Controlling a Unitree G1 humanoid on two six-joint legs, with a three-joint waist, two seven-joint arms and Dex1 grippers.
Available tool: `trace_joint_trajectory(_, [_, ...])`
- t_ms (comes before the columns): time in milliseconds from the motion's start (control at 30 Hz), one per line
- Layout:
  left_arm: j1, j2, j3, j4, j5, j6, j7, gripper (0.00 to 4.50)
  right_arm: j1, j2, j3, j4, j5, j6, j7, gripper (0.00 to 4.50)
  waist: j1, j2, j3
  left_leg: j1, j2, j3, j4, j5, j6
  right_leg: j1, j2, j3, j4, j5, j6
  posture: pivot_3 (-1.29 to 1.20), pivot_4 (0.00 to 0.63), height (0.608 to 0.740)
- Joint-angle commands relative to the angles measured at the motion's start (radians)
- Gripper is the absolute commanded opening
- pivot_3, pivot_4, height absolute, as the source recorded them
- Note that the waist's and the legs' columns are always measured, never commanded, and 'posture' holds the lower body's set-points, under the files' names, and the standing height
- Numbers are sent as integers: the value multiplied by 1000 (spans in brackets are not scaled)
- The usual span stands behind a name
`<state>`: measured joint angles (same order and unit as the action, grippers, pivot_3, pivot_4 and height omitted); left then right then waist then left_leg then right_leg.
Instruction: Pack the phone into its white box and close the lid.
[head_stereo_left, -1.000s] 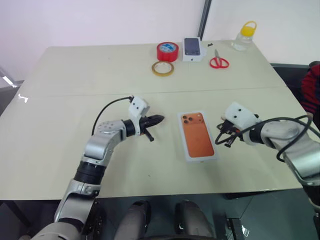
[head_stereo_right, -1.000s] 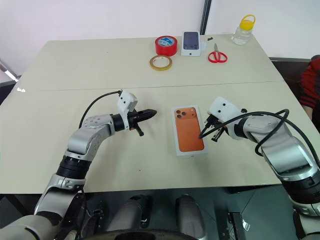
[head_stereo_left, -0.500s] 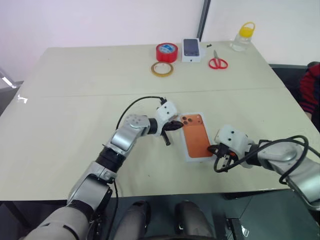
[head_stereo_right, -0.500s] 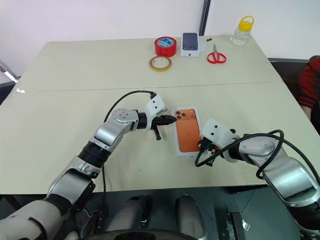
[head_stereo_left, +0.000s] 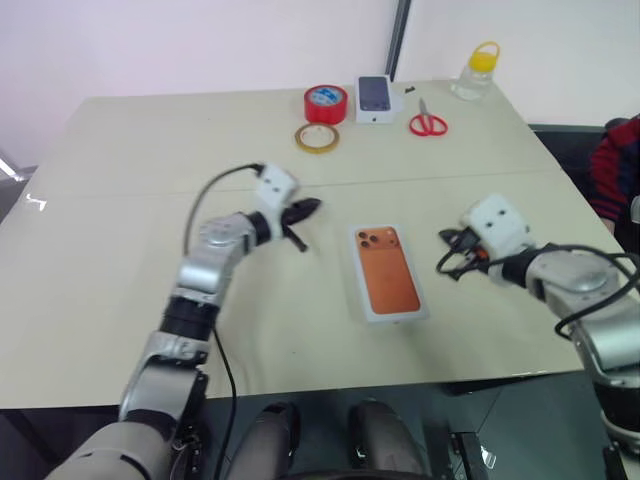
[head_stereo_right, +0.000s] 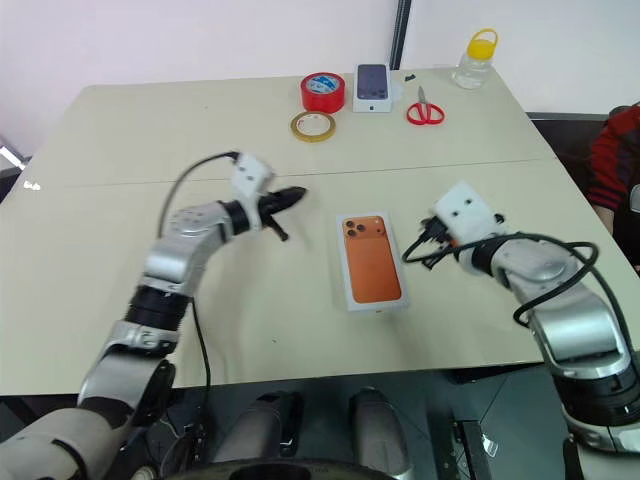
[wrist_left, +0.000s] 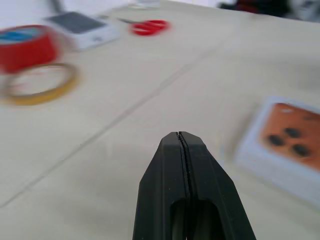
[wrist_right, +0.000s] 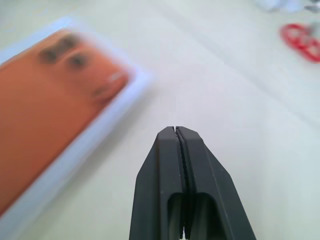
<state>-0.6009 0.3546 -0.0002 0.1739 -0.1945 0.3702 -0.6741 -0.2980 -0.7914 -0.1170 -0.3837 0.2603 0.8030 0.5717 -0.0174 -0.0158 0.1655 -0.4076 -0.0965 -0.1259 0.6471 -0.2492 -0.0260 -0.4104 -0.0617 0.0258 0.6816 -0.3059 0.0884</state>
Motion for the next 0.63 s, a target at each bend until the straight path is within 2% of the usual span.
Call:
trace_joint_trajectory(33, [106, 85, 88, -122, -27, 40, 12, 0, -37, 30, -69, 60, 64, -47, 46, 31, 4, 0, 0, 0, 0, 0, 0, 0, 0, 0, 0, 0, -1, 0, 0, 0, 150, 740])
trace_joint_trajectory(133, [199, 137, 135, -178, -34, 57, 31, 0, -55, 44, -92, 122, 105, -67, 88, 31, 10, 0, 0, 0, -1, 0, 0, 0, 1, 1, -1, 0, -1, 0, 0, 0, 150, 740])
trace_joint_trajectory(333, [345, 168, 226, -282, -67, 92, 75, 0, -46, 61, -116, 213, 140, -151, 139, 31, 15, 0, 0, 0, -1, 0, 0, -1, 2, 1, -1, 0, -2, 0, 0, 0, 150, 740])
trace_joint_trajectory(633, [420, 166, 263, -352, -78, 114, 144, 0, -21, 59, -139, 268, 203, -159, 197, 31, 6, 0, 0, 0, 0, 0, 0, -2, 3, 1, -1, 0, -1, 0, 0, 0, 150, 740])
